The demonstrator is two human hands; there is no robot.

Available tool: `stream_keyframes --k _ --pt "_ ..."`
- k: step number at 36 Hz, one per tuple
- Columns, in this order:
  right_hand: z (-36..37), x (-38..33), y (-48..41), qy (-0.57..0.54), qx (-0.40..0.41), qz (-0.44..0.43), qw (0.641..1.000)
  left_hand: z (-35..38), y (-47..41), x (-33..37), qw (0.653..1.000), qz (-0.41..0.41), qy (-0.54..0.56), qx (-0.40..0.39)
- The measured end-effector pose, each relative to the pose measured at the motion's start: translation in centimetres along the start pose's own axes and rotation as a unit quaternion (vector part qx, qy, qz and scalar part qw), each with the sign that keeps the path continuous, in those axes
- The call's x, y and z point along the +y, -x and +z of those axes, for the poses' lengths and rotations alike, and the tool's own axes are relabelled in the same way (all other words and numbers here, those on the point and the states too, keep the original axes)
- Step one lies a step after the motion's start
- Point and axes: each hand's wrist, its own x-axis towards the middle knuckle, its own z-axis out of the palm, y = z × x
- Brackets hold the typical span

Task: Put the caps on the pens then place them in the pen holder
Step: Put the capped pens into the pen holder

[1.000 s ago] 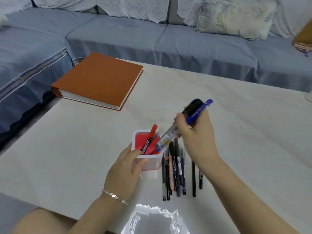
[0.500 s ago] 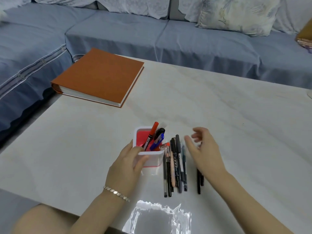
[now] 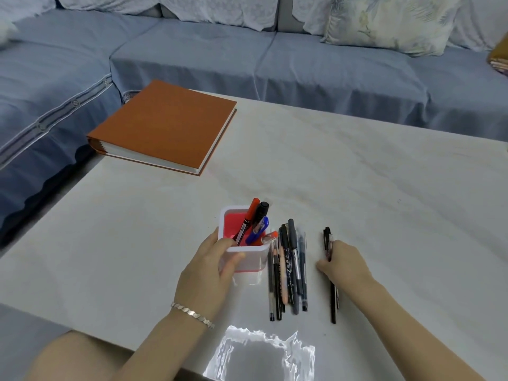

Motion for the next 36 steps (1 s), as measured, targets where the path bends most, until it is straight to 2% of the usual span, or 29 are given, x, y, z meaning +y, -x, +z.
stream_keyframes --k 2,3,6,9,11,18,22,26,30,33,36 --pt "-1.2 -0.8 0.8 -0.093 0.011 -0.034 0.995 0.0 0.0 0.0 1.0 -0.002 0.003 -0.001" --pt "-2.1 -1.4 1.4 -0.137 0.043 -0.059 0.988 0.0 0.0 0.0 1.0 -0.002 0.004 0.0" --pt "-5.6 -4.8 4.2 -0.303 0.146 -0.156 0.929 0.0 0.2 -0.1 1.0 -0.011 0.01 0.004" --pt "-7.9 -8.3 6.9 -0.438 0.147 -0.235 0.855 0.0 0.2 -0.2 1.0 -0.003 0.003 0.001" --pt "-7.5 -10.0 7.5 -0.453 0.115 -0.27 0.842 -0.1 0.1 -0.1 1.0 0.002 0.008 -0.004" --pt "-2.1 -11.6 6.1 -0.311 0.079 -0.249 0.914 0.1 0.2 -0.3 1.0 0.005 0.012 0.003" --pt "-1.1 -11.4 5.5 -0.276 0.127 -0.269 0.914 0.3 0.1 -0.6 1.0 0.006 0.006 0.005" --pt "0.5 -10.6 5.2 -0.141 0.204 -0.345 0.905 0.2 0.0 -0.7 1.0 0.008 0.012 -0.006" --pt "0.3 -8.7 5.7 -0.219 0.196 -0.367 0.883 -0.3 -0.4 -1.0 0.999 0.005 0.029 -0.025" --pt "-0.9 -6.3 5.2 -0.278 0.206 -0.303 0.888 -0.9 -1.0 -0.7 0.996 -0.009 0.081 -0.035" --pt "-1.1 -3.4 3.1 -0.203 0.137 -0.15 0.958 -1.6 -1.9 -0.1 0.988 -0.051 0.123 -0.082"
